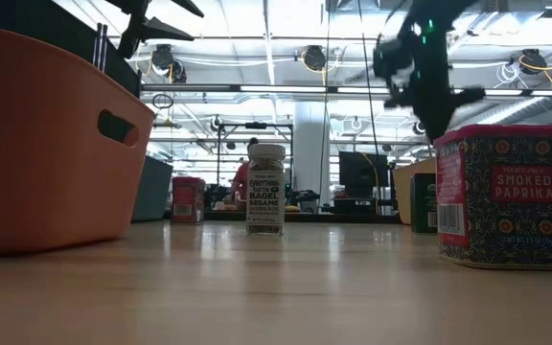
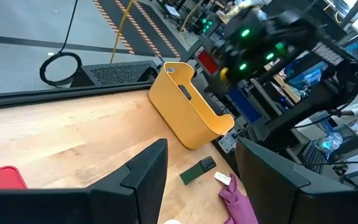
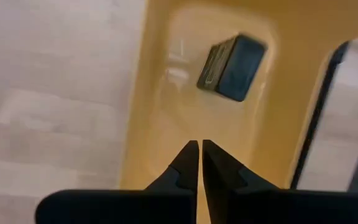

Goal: Sort spices by type
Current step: Put the top black seasoning can into the yellow bin

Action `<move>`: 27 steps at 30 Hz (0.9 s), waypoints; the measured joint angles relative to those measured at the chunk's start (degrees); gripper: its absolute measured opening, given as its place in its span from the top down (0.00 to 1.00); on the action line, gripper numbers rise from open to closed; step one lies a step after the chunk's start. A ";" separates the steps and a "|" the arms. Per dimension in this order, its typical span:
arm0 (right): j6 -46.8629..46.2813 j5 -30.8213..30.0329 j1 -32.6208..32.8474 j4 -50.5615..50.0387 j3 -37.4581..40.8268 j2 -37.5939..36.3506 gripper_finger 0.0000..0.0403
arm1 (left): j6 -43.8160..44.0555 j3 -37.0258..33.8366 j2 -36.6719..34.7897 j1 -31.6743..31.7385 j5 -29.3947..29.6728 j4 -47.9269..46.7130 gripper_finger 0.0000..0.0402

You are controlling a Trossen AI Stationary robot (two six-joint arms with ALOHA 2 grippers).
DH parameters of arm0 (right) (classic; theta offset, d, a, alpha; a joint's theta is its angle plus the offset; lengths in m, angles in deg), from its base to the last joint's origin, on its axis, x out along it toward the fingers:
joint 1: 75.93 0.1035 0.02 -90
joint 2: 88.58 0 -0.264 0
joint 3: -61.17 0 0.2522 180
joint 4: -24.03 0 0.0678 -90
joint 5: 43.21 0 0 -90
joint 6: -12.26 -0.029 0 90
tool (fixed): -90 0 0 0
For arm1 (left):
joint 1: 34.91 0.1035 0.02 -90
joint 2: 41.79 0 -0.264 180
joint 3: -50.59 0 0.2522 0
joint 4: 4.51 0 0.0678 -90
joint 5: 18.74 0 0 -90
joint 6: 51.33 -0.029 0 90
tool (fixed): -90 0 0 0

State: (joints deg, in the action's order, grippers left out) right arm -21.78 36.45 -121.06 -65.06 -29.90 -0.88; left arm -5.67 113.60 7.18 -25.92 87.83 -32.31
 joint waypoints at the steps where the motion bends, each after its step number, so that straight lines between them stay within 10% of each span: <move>1: 0.29 0.05 -0.46 2.19 2.75 0.00 1.00 | -0.04 0.00 0.00 0.01 0.02 0.01 0.51; 9: 1.97 0.14 -3.98 14.78 18.44 0.00 1.00 | 0.09 0.00 0.00 0.01 1.52 -0.01 0.51; 27: 5.25 -3.28 -9.98 22.89 19.51 -0.04 1.00 | 0.57 0.00 0.00 0.01 1.61 0.02 0.51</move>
State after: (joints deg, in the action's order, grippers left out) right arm -16.54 33.16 -131.05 -42.17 -10.39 -0.92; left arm -5.10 113.60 7.18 -25.91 89.44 -32.29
